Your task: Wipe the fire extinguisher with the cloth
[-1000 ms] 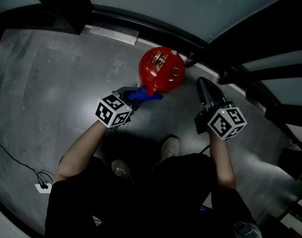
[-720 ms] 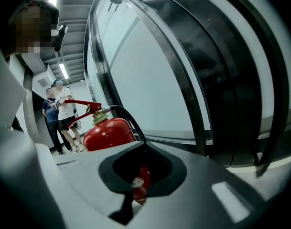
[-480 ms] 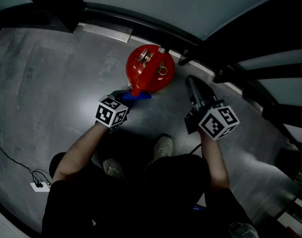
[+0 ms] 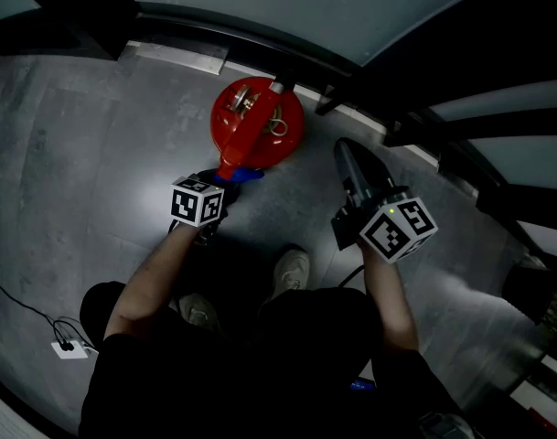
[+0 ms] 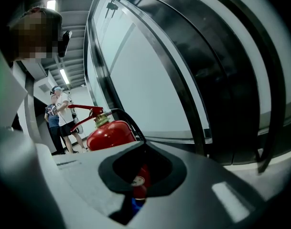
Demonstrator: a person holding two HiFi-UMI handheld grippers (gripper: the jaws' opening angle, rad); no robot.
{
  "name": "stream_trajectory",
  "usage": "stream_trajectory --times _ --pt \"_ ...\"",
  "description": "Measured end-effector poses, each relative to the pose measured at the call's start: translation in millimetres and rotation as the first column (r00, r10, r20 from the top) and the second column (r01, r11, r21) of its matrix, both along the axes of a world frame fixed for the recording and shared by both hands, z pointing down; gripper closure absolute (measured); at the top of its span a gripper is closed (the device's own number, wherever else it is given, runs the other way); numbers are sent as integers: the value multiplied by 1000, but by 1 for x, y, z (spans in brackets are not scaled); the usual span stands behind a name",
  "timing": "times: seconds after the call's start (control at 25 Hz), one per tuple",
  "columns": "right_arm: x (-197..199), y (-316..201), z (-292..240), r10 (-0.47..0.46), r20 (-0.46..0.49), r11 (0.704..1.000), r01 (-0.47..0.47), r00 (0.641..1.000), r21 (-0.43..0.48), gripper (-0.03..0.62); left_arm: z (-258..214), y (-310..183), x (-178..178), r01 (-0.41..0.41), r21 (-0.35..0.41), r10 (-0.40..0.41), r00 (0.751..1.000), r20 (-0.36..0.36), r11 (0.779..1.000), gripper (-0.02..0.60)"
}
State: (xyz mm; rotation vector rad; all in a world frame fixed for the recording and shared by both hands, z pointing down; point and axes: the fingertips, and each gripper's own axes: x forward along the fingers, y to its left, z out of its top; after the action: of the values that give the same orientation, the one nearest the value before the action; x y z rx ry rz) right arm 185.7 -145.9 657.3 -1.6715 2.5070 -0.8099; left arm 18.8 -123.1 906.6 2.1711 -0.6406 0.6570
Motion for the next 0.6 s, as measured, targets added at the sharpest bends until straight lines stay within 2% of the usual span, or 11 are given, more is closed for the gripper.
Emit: stream_trajectory --times 0.16,0.4,0.48,0.6 --pt "3 3 5 -7 -14 1000 7 1000 -7 591 18 0 0 50 -51 -49 999 18 997 531" --pt "-1 1 5 -18 -31 1000 17 999 -13 591 42 3 -11 153 -126 -143 986 86 980 532" --pt "-2 0 5 -16 -30 1000 16 999 -13 591 39 8 -12 146 -123 -136 987 87 982 532" --pt "-6 -3 3 -9 -18 1000 9 1000 -6 591 26 19 -12 75 -85 -67 994 89 994 532"
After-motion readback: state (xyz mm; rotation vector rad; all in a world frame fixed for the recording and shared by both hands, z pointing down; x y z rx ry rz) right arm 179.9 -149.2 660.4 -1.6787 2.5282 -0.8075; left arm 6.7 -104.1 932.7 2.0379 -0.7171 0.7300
